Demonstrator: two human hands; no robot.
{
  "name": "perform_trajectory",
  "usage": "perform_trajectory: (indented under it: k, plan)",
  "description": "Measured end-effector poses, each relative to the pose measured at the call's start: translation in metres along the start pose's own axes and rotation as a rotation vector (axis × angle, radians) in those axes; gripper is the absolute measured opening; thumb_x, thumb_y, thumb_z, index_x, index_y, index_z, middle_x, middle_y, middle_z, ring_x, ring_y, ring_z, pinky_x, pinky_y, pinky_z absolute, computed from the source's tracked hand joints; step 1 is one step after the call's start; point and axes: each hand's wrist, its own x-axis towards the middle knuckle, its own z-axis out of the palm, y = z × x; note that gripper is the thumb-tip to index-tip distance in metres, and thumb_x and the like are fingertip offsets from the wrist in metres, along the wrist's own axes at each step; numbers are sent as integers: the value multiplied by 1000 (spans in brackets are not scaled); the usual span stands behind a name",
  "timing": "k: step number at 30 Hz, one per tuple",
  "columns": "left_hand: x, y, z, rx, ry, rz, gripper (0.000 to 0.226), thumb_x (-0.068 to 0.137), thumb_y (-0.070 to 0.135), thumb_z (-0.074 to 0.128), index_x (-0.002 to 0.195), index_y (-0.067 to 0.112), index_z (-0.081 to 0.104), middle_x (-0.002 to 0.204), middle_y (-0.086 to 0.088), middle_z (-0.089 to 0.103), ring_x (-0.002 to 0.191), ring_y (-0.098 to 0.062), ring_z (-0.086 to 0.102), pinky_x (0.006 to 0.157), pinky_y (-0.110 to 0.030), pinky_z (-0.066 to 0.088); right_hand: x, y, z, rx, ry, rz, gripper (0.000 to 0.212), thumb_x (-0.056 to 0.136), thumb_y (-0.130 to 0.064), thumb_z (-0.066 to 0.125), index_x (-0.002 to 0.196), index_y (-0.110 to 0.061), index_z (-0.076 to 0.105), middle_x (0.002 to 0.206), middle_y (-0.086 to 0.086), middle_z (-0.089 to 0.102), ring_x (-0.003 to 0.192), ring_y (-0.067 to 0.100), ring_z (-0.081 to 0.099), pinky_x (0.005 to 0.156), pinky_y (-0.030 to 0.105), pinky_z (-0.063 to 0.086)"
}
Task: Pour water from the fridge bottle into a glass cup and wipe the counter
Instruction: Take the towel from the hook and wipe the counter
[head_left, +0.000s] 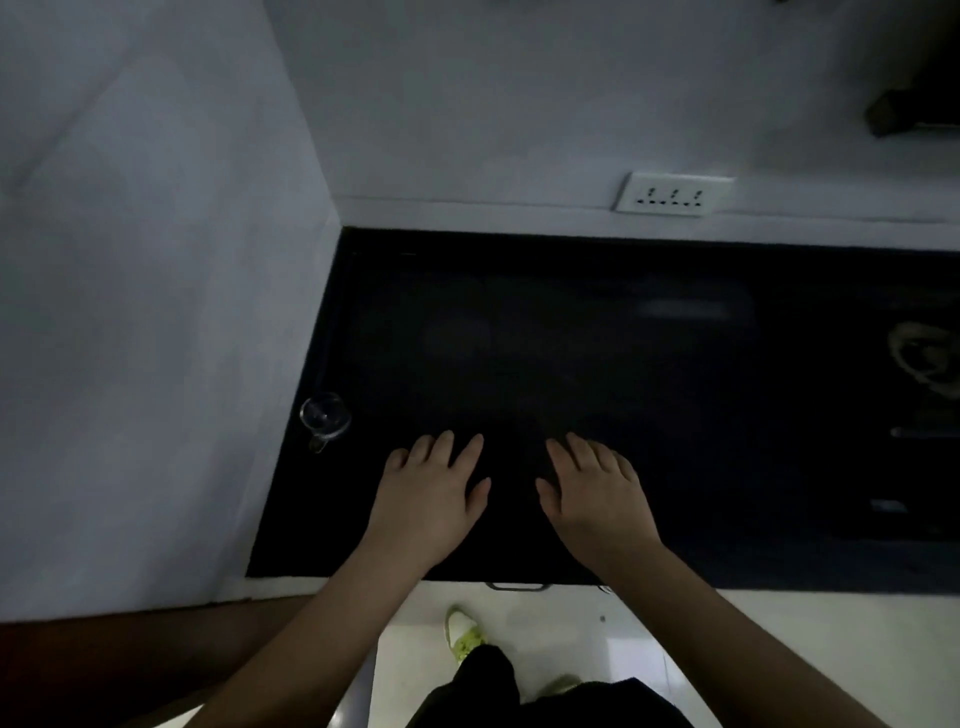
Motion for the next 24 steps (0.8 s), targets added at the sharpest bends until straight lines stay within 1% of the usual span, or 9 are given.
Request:
perform_trajectory:
  k: [4, 6, 8, 10, 13, 15, 17, 21, 24]
  plan:
    - [6, 40, 4, -30, -28, 119, 75, 87, 60, 5, 152, 32, 31, 152, -1, 41, 138, -21, 38, 112, -44, 29, -31, 27, 2, -1, 9, 101, 60, 101, -49, 28, 153, -22, 18, 158, 5, 27, 145, 23, 24, 120, 42, 18]
    - [7, 58, 6, -15, -39, 171, 76, 86, 60, 3, 152, 32, 28, 154, 0, 37, 141, -19, 34, 115, -43, 24, -48, 41, 6, 5, 27, 142, 60, 101, -49, 28, 153, -21, 21, 157, 5, 30, 145, 23, 26, 120, 42, 20]
    - [5, 80, 9, 13, -54, 227, 76, 86, 61, 1, 153, 33, 25, 156, 2, 34, 143, -17, 30, 117, -42, 21, -70, 58, 15, 17, 41, 207, 58, 100, -48, 35, 150, -19, 32, 151, 7, 41, 140, 25, 37, 116, 43, 27]
    - [1, 105, 10, 35, -62, 287, 76, 87, 61, -1, 154, 33, 21, 159, 3, 30, 146, -16, 24, 120, -42, 17, -95, 75, 23, 43, 93, 269, 53, 98, -45, 41, 142, -16, 47, 139, 8, 55, 129, 28, 51, 108, 45, 39]
    - [-10, 140, 7, 41, -91, 372, 64, 96, 59, 10, 155, 34, 13, 162, 4, 21, 149, -17, 15, 121, -44, 11, -131, 96, 27, 81, 140, 342, 52, 94, -39, 34, 134, -15, 56, 127, 8, 64, 118, 27, 60, 101, 45, 47]
    - [-16, 169, 4, 77, -101, 455, 59, 101, 53, 19, 156, 32, 10, 163, 2, 17, 150, -18, 12, 122, -46, 9, -158, 112, 31, 105, 173, 404, 52, 92, -37, 38, 135, -15, 56, 129, 8, 63, 119, 27, 59, 101, 44, 46]
    - [-23, 200, 1, 122, -93, 548, 58, 102, 48, 21, 156, 31, 9, 164, 2, 15, 150, -19, 10, 122, -47, 8, -185, 129, 29, 135, 181, 476, 51, 94, -36, 41, 142, -17, 47, 137, 6, 57, 126, 26, 53, 105, 41, 42]
    - [-38, 267, -4, 149, -62, 722, 56, 102, 46, 21, 156, 31, 11, 163, 2, 17, 150, -18, 10, 121, -47, 9, -245, 171, 25, 191, 242, 640, 53, 101, -38, 33, 151, -22, 27, 151, 0, 40, 138, 21, 37, 111, 34, 27]
    - [-55, 321, -4, 175, -61, 841, 57, 102, 47, 21, 156, 30, 13, 163, 2, 17, 150, -17, 10, 121, -46, 9, -296, 194, 28, 200, 299, 761, 52, 102, -37, 32, 151, -21, 29, 151, 1, 40, 139, 21, 35, 112, 34, 25]
